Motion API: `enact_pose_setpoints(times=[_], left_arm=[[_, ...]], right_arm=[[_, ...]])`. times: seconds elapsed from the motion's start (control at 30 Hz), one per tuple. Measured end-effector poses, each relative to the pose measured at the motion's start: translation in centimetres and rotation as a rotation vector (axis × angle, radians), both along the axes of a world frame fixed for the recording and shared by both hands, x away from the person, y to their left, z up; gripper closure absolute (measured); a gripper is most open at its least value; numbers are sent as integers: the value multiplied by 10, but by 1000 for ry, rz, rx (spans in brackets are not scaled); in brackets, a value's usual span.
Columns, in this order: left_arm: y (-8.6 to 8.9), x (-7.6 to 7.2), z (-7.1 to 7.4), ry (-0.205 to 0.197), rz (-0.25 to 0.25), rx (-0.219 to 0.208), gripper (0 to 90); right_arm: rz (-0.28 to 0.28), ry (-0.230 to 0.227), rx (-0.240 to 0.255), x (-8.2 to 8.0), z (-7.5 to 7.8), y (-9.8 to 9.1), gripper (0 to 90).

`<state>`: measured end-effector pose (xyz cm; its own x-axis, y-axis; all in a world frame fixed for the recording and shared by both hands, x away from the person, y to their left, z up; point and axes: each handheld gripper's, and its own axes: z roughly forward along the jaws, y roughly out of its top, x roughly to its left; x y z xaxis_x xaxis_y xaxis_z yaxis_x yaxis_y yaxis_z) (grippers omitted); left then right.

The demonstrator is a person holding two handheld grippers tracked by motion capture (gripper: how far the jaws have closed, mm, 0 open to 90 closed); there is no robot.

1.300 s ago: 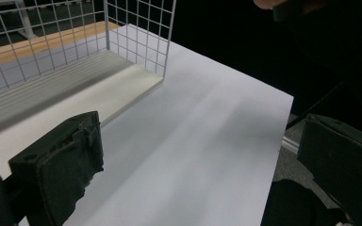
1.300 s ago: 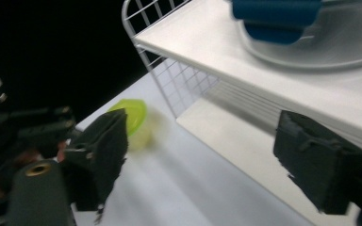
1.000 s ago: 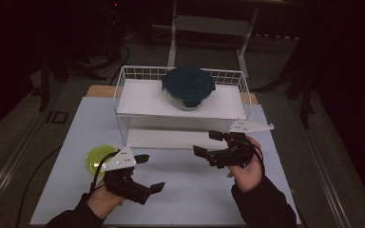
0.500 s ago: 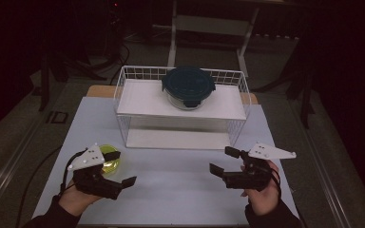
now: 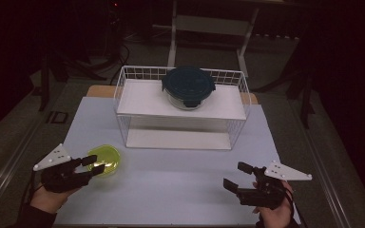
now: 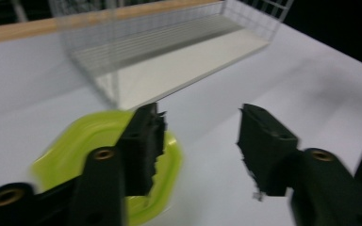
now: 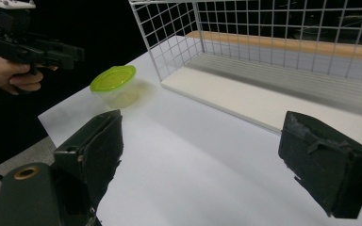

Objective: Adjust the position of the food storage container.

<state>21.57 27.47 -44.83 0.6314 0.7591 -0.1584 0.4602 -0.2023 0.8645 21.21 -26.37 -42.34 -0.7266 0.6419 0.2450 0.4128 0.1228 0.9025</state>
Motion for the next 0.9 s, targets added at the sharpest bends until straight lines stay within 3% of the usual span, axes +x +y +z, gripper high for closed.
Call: enact_pose_setpoints(times=[0.07,0.17,0.23,0.33,0.5,0.67,0.77,0.9], left_arm=[[8,0,-3,9,23,14,538],[20,1,-10,25,54,26,635],[28,3,-17,52,64,14,662],[40,4,-30,82,92,41,732],[50,4,-39,121,120,26,760],[57,8,-49,155,158,80,841],[59,13,-56,177,182,107,843],[60,24,-65,188,189,121,877]], right_arm=[[-5,3,1,0,-1,-2,141],[-9,5,6,-1,-4,-5,141],[-2,0,10,-2,-5,-6,140],[-2,2,7,-2,-7,-5,140],[4,7,9,-1,-8,-5,140],[2,18,16,0,-11,-5,141],[2,17,16,0,-11,-5,141],[2,17,21,0,-11,-6,141]])
